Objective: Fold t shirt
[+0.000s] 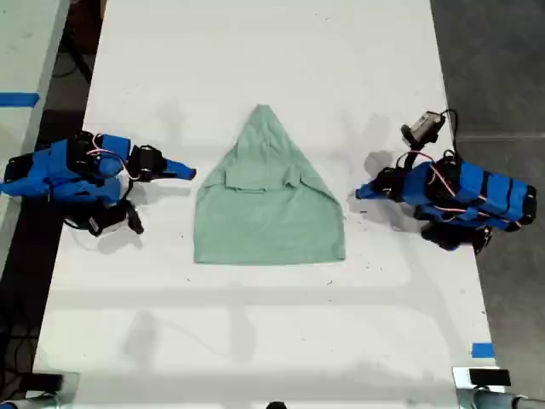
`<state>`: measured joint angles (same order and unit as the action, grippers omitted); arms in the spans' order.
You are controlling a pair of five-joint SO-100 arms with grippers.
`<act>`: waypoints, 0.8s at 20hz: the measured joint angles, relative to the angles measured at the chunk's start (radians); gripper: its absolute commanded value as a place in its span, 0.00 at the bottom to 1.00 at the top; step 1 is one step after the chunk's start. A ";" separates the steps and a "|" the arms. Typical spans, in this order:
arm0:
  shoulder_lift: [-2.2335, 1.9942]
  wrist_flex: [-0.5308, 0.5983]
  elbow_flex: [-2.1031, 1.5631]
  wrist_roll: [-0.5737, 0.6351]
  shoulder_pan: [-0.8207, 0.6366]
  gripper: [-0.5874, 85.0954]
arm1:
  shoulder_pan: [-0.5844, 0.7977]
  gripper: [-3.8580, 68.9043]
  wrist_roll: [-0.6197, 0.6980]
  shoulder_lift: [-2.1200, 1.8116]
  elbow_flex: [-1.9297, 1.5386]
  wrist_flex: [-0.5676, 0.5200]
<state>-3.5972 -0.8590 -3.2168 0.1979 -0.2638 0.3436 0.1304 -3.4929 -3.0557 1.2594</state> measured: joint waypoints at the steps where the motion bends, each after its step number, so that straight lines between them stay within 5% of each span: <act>1: 0.000 0.000 0.000 0.003 0.000 0.00 | 0.000 0.06 -0.005 0.000 0.000 0.000; 4: 0.000 0.000 0.005 0.029 0.025 0.00 | -0.103 0.06 -0.034 -0.002 0.000 -0.084; 8: 0.000 0.000 0.006 0.029 0.020 0.00 | -0.158 0.07 -0.149 0.149 0.060 -0.060; 9: 0.000 0.000 0.006 0.029 0.020 0.00 | -0.186 0.09 -0.172 0.276 0.118 -0.061; 12: 0.000 0.000 0.006 0.029 0.020 0.00 | -0.245 0.37 -0.201 0.675 0.307 -0.189; 16: 0.000 0.000 0.006 0.029 0.020 0.00 | -0.255 0.38 -0.196 1.218 0.520 -0.362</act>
<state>-3.5972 -0.8590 -3.2106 0.2270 -0.2439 0.0890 -0.0660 -2.2749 -2.5357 0.8974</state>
